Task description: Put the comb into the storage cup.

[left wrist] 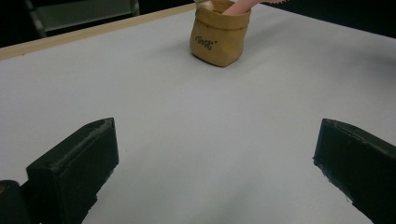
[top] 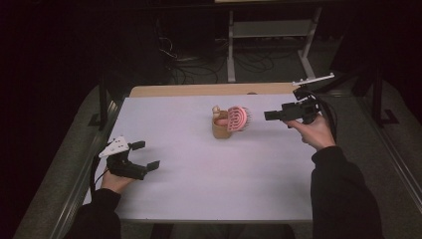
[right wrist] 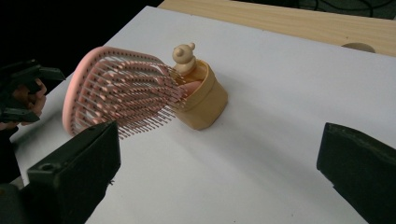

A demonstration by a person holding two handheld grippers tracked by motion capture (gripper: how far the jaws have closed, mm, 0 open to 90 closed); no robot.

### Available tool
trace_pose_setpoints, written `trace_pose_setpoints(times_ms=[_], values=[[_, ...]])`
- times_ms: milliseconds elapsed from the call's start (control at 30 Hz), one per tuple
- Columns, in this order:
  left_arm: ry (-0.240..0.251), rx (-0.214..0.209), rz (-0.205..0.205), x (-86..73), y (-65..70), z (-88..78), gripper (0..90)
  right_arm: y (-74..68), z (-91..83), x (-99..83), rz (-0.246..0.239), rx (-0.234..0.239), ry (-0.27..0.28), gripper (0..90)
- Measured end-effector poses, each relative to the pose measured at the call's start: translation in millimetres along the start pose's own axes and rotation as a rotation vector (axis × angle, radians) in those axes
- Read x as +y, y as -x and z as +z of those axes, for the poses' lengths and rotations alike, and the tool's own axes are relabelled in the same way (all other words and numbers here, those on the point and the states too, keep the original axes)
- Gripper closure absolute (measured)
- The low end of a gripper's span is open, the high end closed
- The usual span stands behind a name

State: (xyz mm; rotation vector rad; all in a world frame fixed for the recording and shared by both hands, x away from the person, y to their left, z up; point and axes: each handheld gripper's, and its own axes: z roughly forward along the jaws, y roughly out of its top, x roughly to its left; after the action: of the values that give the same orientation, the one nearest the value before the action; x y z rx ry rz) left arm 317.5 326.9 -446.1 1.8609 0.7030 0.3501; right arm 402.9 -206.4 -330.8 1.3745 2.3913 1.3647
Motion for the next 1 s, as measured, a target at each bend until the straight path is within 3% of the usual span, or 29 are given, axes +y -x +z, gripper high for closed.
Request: trace_pose_setpoints(times_ms=[667, 1000], values=[[-0.042, -0.012, 0.007, -2.5, 1.2, 4.1, 0.0, 5.3, -7.1, -49.9, -0.025, 0.014, 0.038, 0.0], [-0.048, -0.016, 0.002, -3.4, 0.4, 4.7, 0.0, 9.1, -16.2, -68.2, -0.03, -0.005, 0.056, 0.0]])
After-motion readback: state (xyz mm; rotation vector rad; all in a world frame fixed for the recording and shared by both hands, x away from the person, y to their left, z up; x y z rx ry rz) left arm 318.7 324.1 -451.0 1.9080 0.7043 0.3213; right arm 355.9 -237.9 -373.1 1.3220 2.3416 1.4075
